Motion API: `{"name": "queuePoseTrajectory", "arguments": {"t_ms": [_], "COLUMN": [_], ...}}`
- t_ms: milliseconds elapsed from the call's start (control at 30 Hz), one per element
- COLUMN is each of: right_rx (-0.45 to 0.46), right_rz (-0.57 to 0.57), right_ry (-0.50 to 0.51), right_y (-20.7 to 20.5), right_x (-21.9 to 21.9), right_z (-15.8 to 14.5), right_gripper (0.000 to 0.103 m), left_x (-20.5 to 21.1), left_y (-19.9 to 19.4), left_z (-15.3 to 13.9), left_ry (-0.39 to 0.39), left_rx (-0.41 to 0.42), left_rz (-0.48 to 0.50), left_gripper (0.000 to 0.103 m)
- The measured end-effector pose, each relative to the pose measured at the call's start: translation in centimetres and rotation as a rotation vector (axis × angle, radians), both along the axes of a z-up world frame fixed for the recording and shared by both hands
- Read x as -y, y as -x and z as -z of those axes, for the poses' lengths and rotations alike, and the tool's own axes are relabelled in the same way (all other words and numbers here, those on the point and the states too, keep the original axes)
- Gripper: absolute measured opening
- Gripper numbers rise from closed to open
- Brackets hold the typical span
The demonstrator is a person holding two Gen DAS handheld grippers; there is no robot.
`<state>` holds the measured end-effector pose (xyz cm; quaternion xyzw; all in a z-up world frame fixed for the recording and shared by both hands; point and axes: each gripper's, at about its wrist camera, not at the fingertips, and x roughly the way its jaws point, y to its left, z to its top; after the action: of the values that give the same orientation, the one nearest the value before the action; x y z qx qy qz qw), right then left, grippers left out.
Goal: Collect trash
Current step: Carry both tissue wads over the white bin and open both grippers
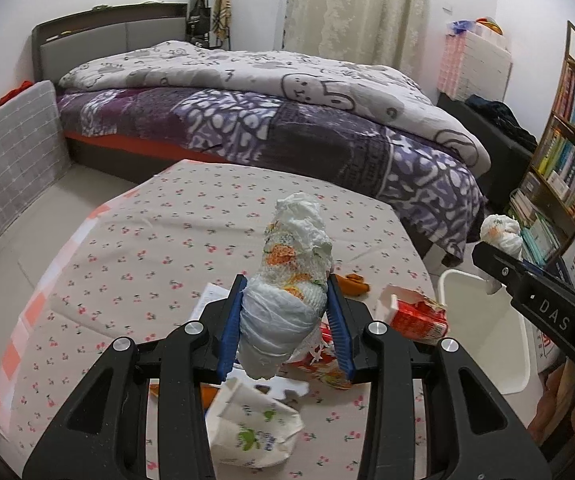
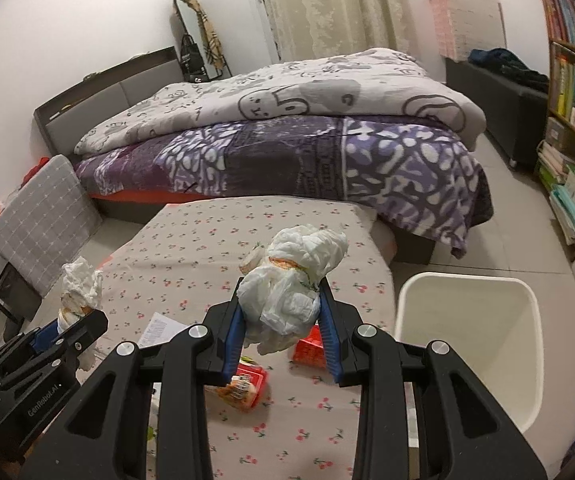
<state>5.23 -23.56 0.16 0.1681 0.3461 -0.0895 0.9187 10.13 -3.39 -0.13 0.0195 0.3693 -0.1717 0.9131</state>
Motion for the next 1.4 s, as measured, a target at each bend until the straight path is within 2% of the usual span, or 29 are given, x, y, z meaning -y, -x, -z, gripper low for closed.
{"name": "queuePoseTrajectory", "arguments": {"t_ms": [633, 1167, 1233, 1300, 1367, 1400], "right_rx": [-0.078, -0.137, -0.136, -0.137, -0.137, -0.136], "right_rz": [0.126, 0.304, 0.325, 0.363, 0.407, 0.421], "right_ry": [-0.023, -0.073, -0.078, -0.08, -0.086, -0.093], "right_y": [2.8, 6.6, 7.1, 7.9, 8.8, 9.2], "right_x": [7.3, 15.3, 16.2, 17.2, 18.3, 18.8], "right_z": [1.6, 2.8, 2.8, 2.7, 2.7, 2.7], "right_gripper": [0.033, 0.036, 0.038, 0.055, 0.064, 0.066], "left_x": [6.7, 13.6, 14.8, 16.1, 17.4, 18.3], "left_y": [1.7, 3.6, 3.9, 4.1, 4.5, 4.8], "left_z": [1.2, 2.5, 2.8, 3.3, 3.8, 4.2], "left_ry": [-0.022, -0.025, -0.012, -0.006, -0.006, -0.01], "left_rx": [-0.008, -0.035, -0.047, -0.06, -0.072, -0.077], "left_rz": [0.108, 0.215, 0.234, 0.255, 0.276, 0.289], "left_gripper": [0.037, 0.037, 0.037, 0.038, 0.038, 0.038]}}
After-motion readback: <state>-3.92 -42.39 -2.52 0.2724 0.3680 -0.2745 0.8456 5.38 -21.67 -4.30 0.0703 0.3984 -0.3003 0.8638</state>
